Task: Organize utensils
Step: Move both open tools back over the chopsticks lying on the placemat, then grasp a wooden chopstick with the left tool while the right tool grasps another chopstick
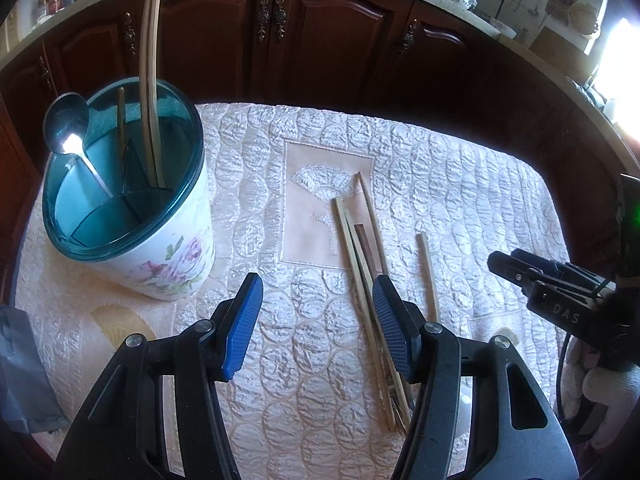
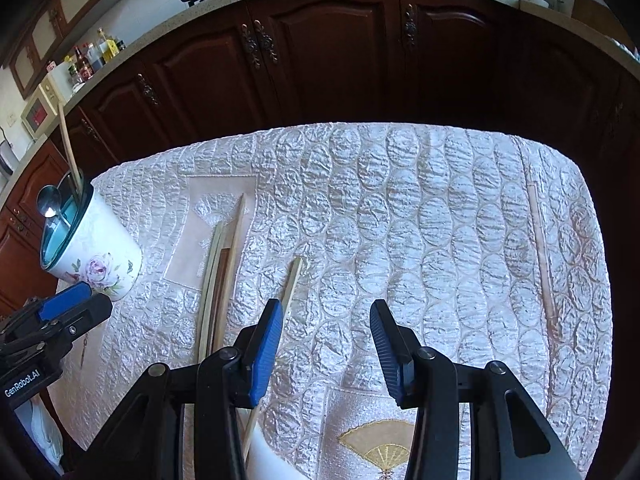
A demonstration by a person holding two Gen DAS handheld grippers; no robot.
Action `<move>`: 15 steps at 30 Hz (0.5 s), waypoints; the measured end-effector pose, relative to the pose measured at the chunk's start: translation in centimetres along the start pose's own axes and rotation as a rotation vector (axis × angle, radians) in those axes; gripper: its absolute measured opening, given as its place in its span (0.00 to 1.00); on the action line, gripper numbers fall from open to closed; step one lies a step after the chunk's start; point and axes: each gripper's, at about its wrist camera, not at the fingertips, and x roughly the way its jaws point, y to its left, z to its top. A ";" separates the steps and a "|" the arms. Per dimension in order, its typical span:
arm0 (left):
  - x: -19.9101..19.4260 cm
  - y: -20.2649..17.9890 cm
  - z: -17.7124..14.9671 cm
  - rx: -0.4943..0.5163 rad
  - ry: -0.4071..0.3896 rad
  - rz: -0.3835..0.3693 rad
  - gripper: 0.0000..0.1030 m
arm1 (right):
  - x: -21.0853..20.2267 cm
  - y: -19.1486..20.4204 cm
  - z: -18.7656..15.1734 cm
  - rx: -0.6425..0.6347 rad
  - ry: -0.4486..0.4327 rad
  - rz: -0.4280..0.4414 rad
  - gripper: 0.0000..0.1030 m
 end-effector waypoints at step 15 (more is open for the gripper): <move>3.6 -0.1 0.3 -0.026 0.073 -0.012 0.55 | 4.3 1.0 2.9 0.011 0.058 0.209 0.34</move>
